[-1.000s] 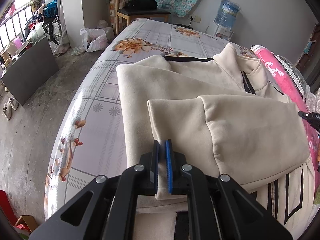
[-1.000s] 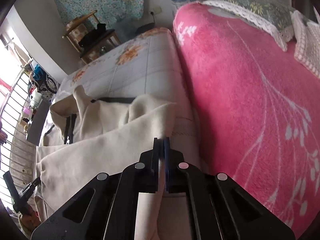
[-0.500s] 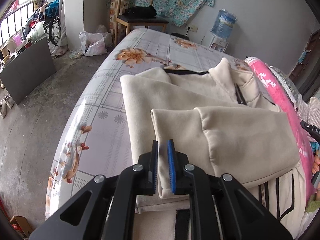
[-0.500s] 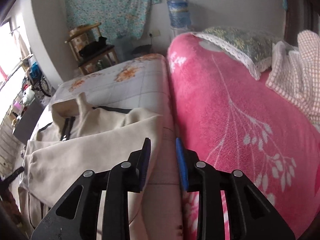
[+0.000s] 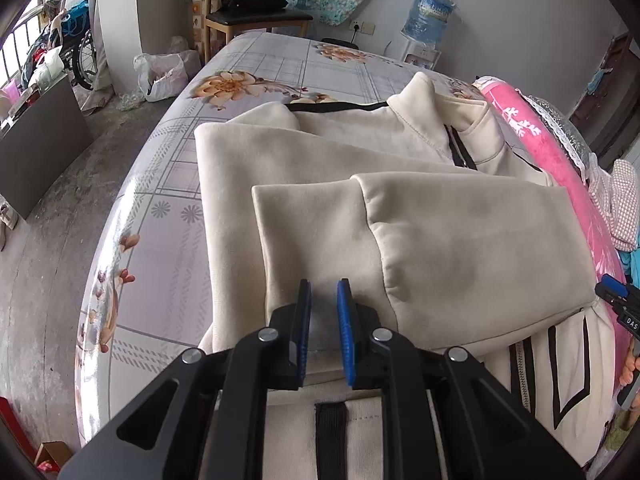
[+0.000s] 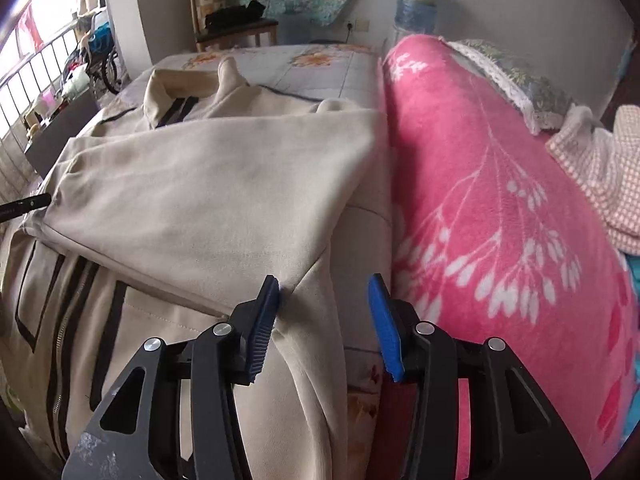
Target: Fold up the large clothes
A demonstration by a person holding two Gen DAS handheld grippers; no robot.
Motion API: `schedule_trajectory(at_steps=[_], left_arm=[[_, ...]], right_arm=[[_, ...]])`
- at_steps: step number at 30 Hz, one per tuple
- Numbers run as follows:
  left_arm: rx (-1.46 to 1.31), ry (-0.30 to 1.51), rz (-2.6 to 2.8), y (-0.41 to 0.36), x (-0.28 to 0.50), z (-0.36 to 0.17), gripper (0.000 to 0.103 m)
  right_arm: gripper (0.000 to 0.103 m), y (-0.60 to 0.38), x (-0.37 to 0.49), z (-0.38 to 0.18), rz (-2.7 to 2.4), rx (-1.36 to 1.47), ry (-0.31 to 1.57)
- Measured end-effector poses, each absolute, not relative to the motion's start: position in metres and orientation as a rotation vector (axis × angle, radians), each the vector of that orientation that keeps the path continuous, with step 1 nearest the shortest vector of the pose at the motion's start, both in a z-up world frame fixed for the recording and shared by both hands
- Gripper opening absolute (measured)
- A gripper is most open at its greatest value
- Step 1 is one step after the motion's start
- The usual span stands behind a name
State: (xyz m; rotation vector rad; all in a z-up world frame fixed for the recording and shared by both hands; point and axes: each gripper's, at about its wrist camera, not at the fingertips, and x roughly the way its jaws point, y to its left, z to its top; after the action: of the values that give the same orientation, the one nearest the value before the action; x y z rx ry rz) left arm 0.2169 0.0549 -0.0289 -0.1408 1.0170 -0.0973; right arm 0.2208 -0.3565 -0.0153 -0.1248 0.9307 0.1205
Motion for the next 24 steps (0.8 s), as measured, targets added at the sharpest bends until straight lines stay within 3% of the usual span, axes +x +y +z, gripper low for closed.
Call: schedule_trajectory(at_steps=[7, 12, 21, 24], left_arm=[[-0.1, 1.022, -0.08, 0.049, 0.215, -0.034, 0.019], [-0.092, 1.008, -0.085, 0.049, 0.215, -0.035, 0.019], [-0.084, 1.003, -0.102, 0.047, 0.213, -0.037, 0.019], [-0.095, 1.002, -0.111, 0.05, 0.212, -0.037, 0.019]], right_arm=[[0.043, -0.334, 0.217, -0.033, 0.127, -0.271, 0.984], [0.037, -0.354, 0.214, -0.027, 0.075, -0.201, 0.965], [0.037, -0.354, 0.202, -0.013, 0.071, -0.171, 0.936], [0.042, -0.34, 0.191, -0.004, 0.116, -0.207, 0.92]])
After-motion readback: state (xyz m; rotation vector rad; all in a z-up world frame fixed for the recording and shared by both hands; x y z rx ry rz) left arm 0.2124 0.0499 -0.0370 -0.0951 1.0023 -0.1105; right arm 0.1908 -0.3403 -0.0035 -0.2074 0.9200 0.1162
